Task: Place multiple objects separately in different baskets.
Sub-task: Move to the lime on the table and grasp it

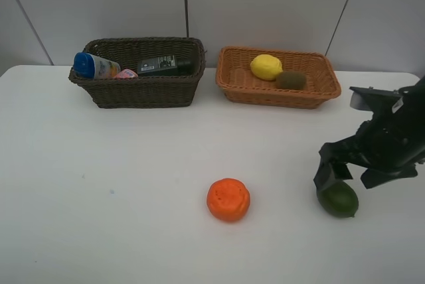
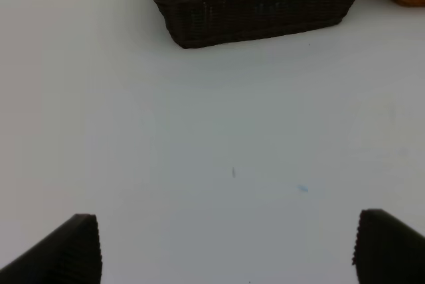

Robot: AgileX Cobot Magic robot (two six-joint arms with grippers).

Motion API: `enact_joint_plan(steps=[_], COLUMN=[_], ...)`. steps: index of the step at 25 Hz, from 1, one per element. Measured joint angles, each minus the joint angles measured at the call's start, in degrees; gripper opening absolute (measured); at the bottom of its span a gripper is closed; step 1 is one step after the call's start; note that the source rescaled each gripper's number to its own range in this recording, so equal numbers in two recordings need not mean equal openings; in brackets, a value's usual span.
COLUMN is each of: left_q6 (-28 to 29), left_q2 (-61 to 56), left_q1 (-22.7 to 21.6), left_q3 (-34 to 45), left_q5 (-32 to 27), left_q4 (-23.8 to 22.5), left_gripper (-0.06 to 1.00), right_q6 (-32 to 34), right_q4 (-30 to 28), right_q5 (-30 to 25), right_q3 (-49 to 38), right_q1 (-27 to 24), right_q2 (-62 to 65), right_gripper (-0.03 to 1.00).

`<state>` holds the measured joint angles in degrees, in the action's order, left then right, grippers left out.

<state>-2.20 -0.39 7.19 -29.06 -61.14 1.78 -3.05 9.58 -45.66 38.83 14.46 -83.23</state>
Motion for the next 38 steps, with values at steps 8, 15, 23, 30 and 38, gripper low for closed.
enact_joint_plan(steps=[8, 15, 23, 30, 38], left_q6=[0.0, 0.0, 0.0, 0.0, 0.0], left_q2=[0.0, 0.0, 0.0, 0.0, 0.0], left_q1=[0.0, 0.0, 0.0, 0.0, 0.0], left_q3=[0.0, 0.0, 0.0, 0.0, 0.0], left_q5=[0.0, 0.0, 0.0, 0.0, 0.0], left_q4=[0.0, 0.0, 0.0, 0.0, 0.0], left_gripper=[0.98, 0.98, 0.98, 0.98, 0.98], right_q6=[0.0, -0.1, -0.2, -0.2, -0.3], right_q4=[-0.2, -0.4, -0.8, -1.4, -1.9], right_q5=[2.2, 4.1, 5.7, 5.9, 0.1], right_q3=[0.0, 0.0, -0.1, -0.1, 2.7], right_q1=[0.0, 0.0, 0.0, 0.0, 0.0], right_q2=[-5.3, -11.9, -16.8, -16.9, -16.1], right_gripper=[0.97, 0.97, 0.97, 0.24, 0.24])
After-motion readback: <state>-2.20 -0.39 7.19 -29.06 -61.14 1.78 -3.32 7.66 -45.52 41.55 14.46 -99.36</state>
